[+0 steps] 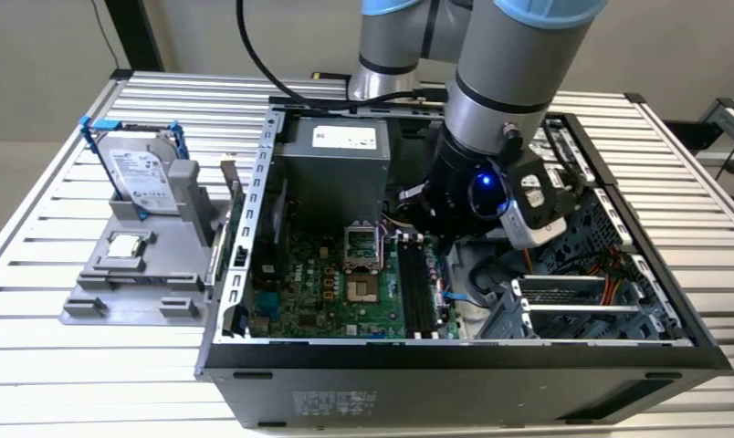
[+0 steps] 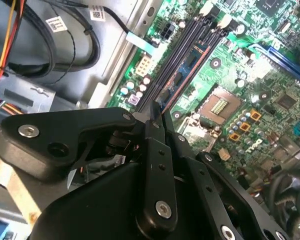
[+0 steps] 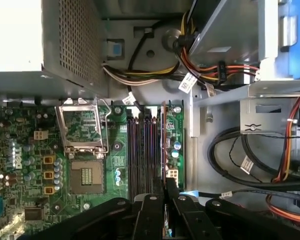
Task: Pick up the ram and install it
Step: 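Insert the ram into the slot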
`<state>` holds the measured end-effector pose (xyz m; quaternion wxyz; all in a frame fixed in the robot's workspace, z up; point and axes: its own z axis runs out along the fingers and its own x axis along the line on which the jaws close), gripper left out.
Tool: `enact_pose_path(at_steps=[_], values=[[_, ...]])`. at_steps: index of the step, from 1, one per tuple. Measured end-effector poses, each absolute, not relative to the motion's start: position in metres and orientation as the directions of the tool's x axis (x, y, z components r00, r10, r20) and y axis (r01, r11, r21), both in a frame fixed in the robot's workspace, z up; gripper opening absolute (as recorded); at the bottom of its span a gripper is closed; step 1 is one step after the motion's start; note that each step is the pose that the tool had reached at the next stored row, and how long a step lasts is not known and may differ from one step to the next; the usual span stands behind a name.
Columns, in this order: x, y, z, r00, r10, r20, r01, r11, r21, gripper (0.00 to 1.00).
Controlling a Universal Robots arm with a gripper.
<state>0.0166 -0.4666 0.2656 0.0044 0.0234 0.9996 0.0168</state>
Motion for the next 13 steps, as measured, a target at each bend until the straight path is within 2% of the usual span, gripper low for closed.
enact_pose_path(at_steps=[13], values=[[0.017,-0.474,0.245,-0.999,0.045,-0.008,0.045,0.998,0.034,0.00]])
